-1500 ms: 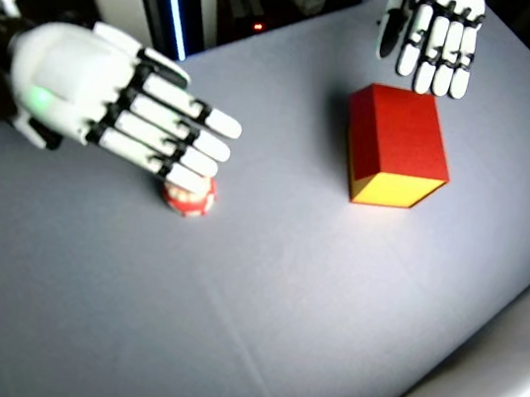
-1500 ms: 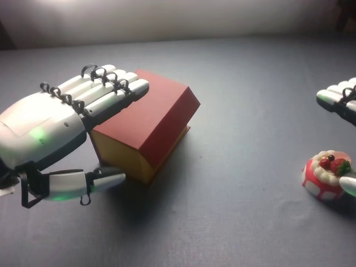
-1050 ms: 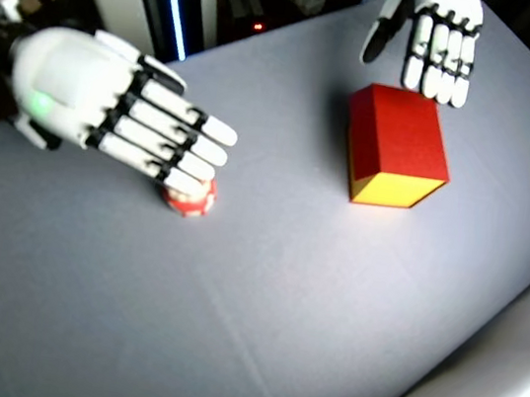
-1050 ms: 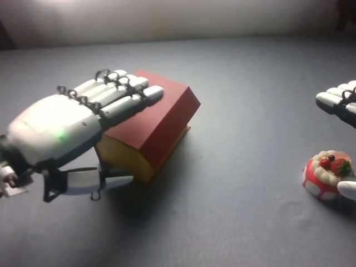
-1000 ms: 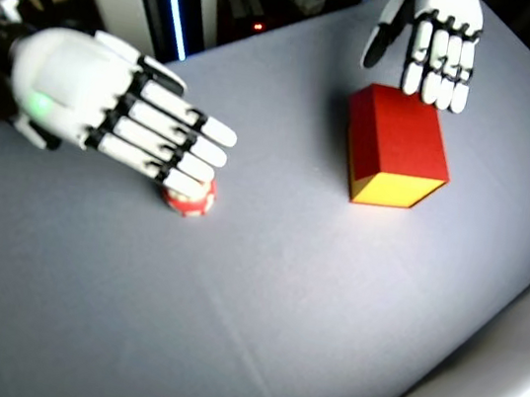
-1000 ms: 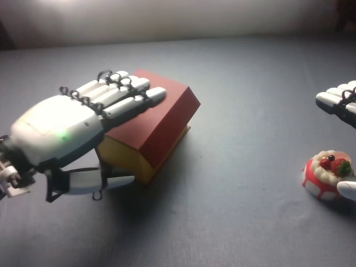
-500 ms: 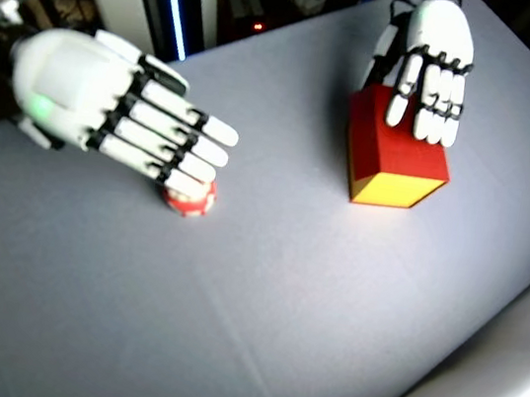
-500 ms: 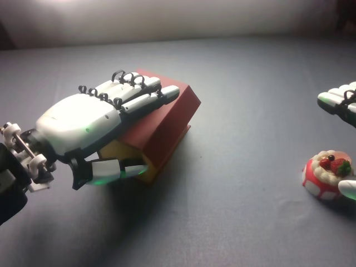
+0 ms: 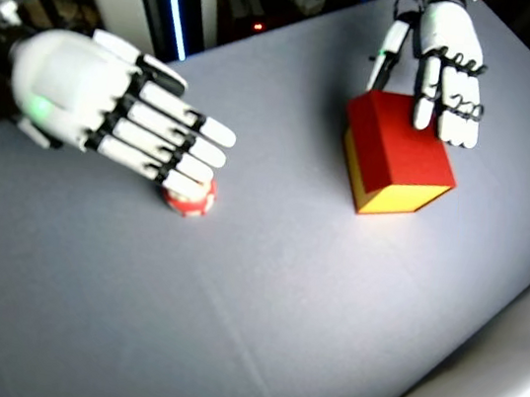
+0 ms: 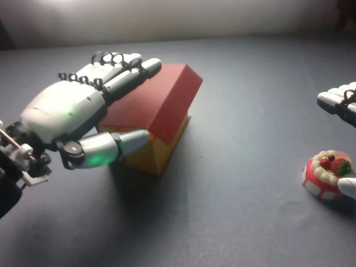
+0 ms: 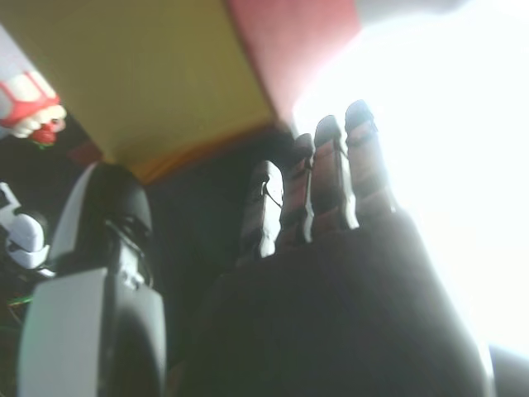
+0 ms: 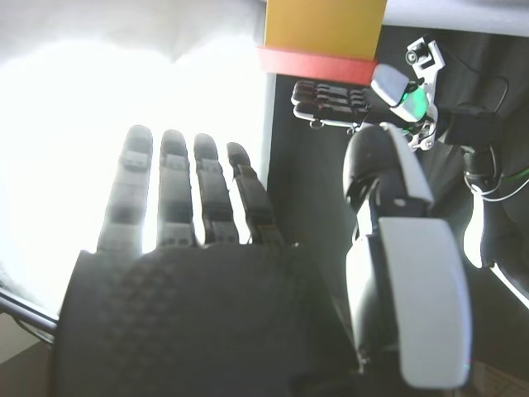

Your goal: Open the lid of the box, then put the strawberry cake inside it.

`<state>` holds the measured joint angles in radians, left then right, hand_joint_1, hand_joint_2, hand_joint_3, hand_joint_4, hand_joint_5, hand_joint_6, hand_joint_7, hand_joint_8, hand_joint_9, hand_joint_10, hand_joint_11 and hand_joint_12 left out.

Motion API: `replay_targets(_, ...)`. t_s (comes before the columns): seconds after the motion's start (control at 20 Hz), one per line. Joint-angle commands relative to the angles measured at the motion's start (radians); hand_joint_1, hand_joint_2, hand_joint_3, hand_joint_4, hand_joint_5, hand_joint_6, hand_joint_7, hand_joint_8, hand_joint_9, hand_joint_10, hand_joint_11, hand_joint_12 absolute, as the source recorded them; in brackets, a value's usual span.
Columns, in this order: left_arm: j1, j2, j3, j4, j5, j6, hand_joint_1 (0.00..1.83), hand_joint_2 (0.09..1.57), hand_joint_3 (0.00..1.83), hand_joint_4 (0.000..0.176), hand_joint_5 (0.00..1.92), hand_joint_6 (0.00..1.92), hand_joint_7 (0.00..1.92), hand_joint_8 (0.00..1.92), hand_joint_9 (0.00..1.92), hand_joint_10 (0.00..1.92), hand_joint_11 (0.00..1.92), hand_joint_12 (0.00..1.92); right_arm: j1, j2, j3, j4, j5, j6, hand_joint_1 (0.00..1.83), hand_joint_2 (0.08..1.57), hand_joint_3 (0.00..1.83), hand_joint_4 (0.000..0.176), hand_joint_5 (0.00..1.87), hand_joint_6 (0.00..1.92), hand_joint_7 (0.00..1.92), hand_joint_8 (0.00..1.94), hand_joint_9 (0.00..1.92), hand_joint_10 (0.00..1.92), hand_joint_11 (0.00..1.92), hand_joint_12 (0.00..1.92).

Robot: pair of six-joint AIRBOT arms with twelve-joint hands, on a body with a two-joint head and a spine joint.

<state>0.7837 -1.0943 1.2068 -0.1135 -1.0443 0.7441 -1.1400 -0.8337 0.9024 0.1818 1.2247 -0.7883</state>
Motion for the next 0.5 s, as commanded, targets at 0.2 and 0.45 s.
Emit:
replay_targets(0.2,0.011,0.014,0.005,-0.092,-0.232,0.0,0.28,1.34,0.0,0.176,0.0,0.0,0.0,0.0,0.0,0.0,0.0,0.0,-0.003,-0.004,0.004,0.008,0.132,0.008,0.42,1.25,0.01,0.0,0.0,0.0,0.0,0.0,0.0,0.0,0.0,0.0)
replay_targets(0.45,0.017,0.013,0.019,-0.182,-0.29,-0.001,0.24,1.35,0.0,0.176,0.0,0.0,0.0,0.0,0.0,0.0,0.0,0.0,-0.003,-0.006,0.004,0.01,0.134,0.009,0.45,1.25,0.01,0.0,0.0,0.0,0.0,0.0,0.0,0.0,0.0,0.0)
